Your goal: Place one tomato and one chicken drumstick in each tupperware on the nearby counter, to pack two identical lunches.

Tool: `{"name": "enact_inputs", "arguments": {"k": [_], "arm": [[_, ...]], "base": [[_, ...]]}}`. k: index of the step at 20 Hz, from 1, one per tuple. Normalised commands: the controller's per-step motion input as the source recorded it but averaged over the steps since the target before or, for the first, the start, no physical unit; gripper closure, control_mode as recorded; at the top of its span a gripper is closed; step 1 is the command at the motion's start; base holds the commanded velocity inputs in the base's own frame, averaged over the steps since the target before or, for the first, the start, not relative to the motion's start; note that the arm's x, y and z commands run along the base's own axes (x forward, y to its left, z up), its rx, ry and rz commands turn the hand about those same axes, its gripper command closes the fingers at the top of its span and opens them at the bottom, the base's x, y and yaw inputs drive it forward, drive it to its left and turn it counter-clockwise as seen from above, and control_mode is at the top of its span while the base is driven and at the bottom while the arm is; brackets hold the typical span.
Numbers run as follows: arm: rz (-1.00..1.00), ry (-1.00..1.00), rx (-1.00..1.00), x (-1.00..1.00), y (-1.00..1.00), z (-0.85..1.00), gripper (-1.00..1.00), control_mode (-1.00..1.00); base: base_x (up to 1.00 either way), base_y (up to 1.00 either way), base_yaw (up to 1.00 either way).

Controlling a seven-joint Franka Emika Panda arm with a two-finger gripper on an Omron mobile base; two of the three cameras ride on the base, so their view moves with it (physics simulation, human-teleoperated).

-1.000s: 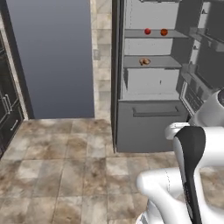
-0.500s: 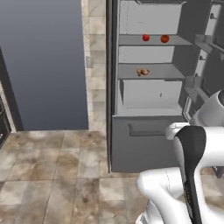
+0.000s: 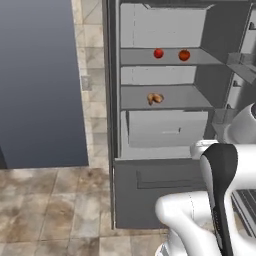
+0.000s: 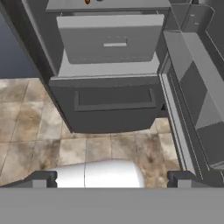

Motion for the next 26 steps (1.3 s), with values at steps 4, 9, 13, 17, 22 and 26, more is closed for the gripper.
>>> {"name": "enact_inputs", "arguments": {"k": [4,9,13,17,22,26], "arm": [[0.0,0.0,0.0,0.0,0.0,0.0,-1.0,1.0],[0.0,0.0,0.0,0.0,0.0,0.0,-1.0,1.0],[0.0,0.0,0.0,0.0,0.0,0.0,-1.0,1.0],[0.0,0.0,0.0,0.0,0.0,0.0,-1.0,1.0],[0.0,0.0,0.0,0.0,0.0,0.0,-1.0,1.0],[0.0,0.0,0.0,0.0,0.0,0.0,-1.0,1.0]], "base": [[0.48,0.08,-0.19],[0.42,0.19,-0.25],[0.37,0.27,-0.3],[0.45,0.56,-0.28],[0.52,0.73,-0.21],[0.28,-0.01,-0.06]]}}
